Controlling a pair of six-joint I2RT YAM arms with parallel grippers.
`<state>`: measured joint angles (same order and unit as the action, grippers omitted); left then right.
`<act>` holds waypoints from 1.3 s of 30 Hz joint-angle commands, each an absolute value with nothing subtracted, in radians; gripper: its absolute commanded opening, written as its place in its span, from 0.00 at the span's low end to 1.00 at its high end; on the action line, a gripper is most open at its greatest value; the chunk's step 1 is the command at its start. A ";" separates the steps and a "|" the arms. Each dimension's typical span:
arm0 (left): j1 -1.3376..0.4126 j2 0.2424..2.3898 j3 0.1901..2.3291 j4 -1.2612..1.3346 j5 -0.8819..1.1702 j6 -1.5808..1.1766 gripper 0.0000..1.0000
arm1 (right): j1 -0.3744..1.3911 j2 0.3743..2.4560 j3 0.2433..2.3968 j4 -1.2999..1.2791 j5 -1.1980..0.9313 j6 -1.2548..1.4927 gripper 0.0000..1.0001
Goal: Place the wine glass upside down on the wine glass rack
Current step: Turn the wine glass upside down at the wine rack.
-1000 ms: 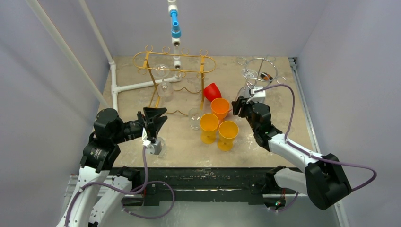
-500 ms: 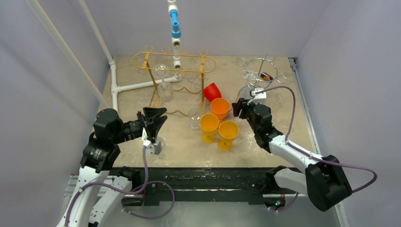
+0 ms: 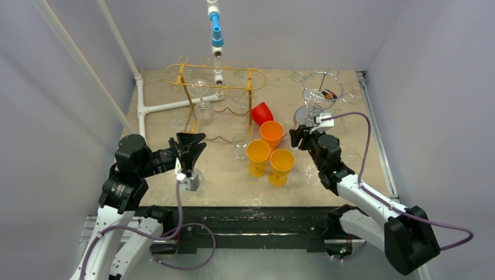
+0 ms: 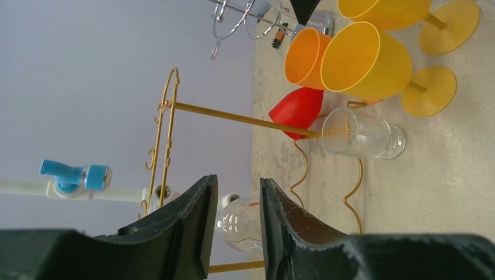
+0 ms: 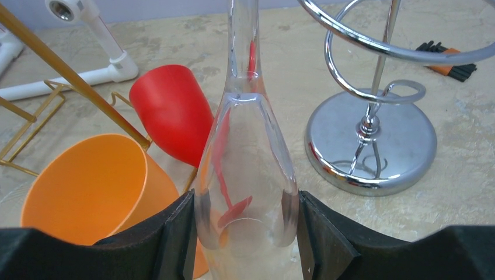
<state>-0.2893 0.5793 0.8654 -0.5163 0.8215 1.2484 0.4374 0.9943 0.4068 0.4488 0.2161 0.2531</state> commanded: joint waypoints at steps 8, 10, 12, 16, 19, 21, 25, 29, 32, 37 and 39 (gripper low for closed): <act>-0.288 0.577 0.872 -0.482 0.841 1.234 0.36 | 0.433 1.078 0.440 0.467 0.265 0.300 0.00; -0.288 0.577 0.873 -0.481 0.841 1.235 0.38 | 0.433 1.082 0.439 0.471 0.273 0.310 0.00; -0.288 0.578 0.873 -0.480 0.841 1.234 0.44 | 0.433 1.089 0.440 0.468 0.283 0.319 0.00; -0.288 0.578 0.873 -0.477 0.847 1.234 0.48 | 0.431 1.092 0.444 0.453 0.316 0.342 0.00; -0.288 0.578 0.875 -0.475 0.847 1.232 0.49 | 0.431 1.083 0.440 0.451 0.325 0.349 0.02; -0.288 0.578 0.876 -0.477 0.847 1.230 0.52 | 0.432 1.083 0.442 0.442 0.334 0.353 0.05; -0.288 0.573 0.875 -0.477 0.848 1.228 0.57 | 0.430 1.088 0.451 0.433 0.336 0.364 0.23; -0.288 0.575 0.877 -0.478 0.851 1.229 0.68 | 0.429 1.118 0.485 0.379 0.353 0.392 0.57; -0.288 0.575 0.877 -0.488 0.853 1.219 0.76 | 0.429 1.133 0.516 0.332 0.346 0.400 0.68; -0.288 0.588 0.890 -0.500 0.863 1.120 0.85 | 0.428 1.096 0.559 0.241 0.333 0.403 0.76; -0.288 0.607 0.908 -0.519 0.874 1.059 0.89 | 0.428 1.067 0.577 0.186 0.329 0.403 0.79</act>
<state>-0.2893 0.5812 0.8654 -0.5106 0.8318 1.1862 0.4309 1.1252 0.5064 0.2752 0.3233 0.3862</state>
